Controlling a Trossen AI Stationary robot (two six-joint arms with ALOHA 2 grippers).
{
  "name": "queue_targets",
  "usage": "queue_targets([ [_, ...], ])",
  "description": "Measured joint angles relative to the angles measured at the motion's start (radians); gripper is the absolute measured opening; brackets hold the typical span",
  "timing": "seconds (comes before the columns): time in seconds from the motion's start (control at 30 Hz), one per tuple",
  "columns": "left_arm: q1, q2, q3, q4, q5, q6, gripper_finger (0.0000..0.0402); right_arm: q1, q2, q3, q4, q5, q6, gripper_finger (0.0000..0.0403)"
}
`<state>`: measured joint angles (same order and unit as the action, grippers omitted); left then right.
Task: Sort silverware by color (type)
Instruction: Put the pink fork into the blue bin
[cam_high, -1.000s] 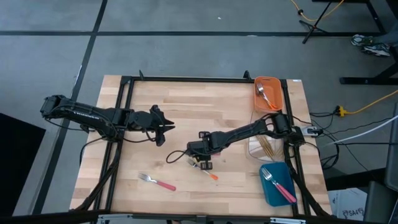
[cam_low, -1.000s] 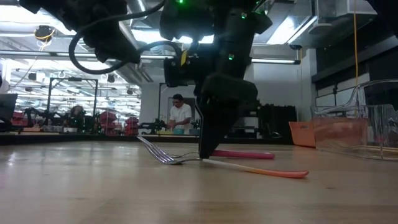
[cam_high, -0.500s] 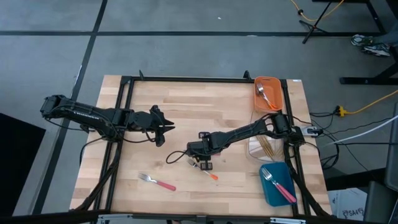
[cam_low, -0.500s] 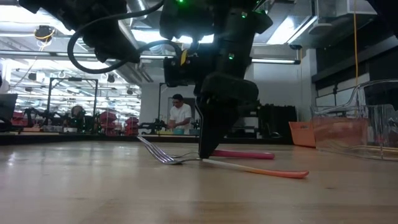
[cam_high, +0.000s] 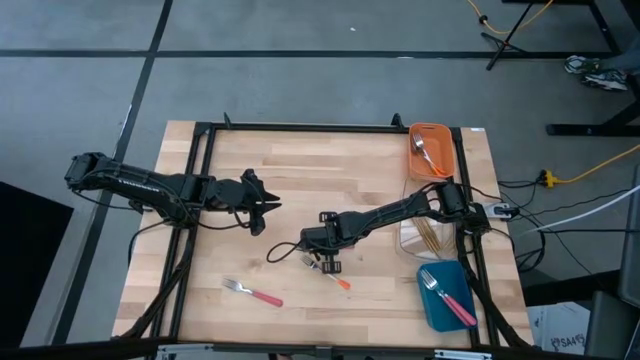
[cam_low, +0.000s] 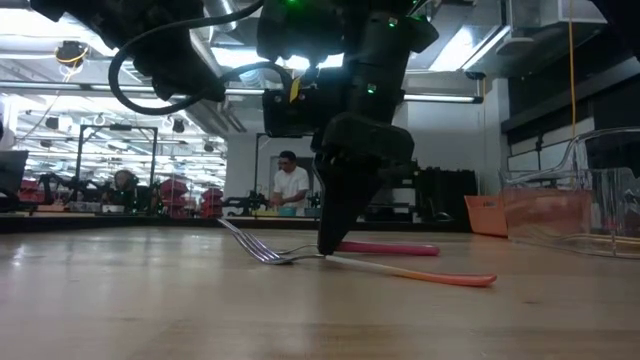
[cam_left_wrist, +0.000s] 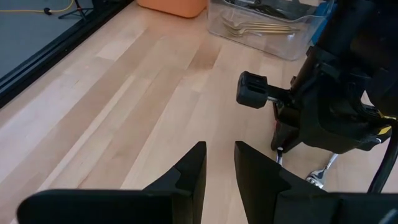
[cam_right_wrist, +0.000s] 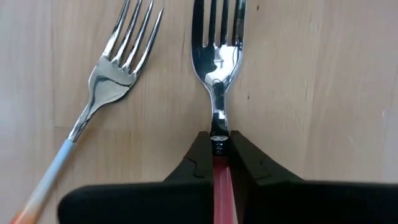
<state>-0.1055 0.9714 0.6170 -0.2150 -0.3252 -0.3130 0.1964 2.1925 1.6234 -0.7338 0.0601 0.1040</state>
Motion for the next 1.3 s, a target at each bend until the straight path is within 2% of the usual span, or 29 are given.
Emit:
queue_targets([
  [0.33,0.0,0.0,-0.001,-0.001,0.0,0.0,0.0077,0.017,-0.041,-0.003,-0.042,-0.008,0.003,0.0006],
  [0.57,0.0,0.0,-0.001,0.001,0.0,0.0,0.0077,0.036,-0.139,-0.003,-0.117,-0.016,0.01,0.0006],
  [0.77,0.0,0.0,-0.001,0.001,0.0,0.0,0.0077,0.048,-0.247,-0.002,-0.239,-0.017,0.086,0.0005],
  [1.03,0.0,0.0,-0.001,0.001,0.0,0.001,0.0077,0.11,-0.405,-0.002,-0.416,-0.023,0.314,0.0005],
  [1.3,0.0,0.0,-0.001,0.0,0.0,0.001,0.0077,0.24,-0.522,-0.002,-0.592,-0.026,0.671,0.0005],
])
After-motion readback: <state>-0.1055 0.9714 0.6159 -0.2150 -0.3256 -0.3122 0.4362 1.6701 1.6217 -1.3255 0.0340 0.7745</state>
